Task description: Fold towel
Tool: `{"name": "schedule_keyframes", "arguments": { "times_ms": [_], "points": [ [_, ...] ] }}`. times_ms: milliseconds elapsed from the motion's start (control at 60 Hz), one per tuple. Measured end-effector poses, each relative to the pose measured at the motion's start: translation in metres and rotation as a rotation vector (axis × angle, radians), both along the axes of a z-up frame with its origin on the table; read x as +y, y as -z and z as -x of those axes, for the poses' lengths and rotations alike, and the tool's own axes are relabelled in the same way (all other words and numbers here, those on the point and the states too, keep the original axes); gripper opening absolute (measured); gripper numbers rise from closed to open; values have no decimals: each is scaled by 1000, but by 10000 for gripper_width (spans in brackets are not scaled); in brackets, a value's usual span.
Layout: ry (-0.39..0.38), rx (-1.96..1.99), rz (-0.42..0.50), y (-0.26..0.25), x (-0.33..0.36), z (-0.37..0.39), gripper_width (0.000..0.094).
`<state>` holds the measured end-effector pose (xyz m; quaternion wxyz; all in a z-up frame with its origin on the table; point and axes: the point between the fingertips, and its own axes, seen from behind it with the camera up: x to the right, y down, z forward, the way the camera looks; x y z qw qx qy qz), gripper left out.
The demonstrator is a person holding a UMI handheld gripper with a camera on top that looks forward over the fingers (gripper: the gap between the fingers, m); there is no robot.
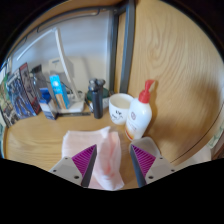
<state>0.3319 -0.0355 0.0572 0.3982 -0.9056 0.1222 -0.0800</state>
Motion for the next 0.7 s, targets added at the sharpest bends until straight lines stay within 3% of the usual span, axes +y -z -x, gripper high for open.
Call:
{"name": "schedule_keyframes", "arguments": {
  "times_ms": [133, 367, 700],
  "points": [
    [-42, 69, -83, -62, -2, 39, 751],
    [-149, 137, -190, -155, -45, 155, 810],
    [-283, 128, -218, -190, -135, 312, 816]
  ]
}}
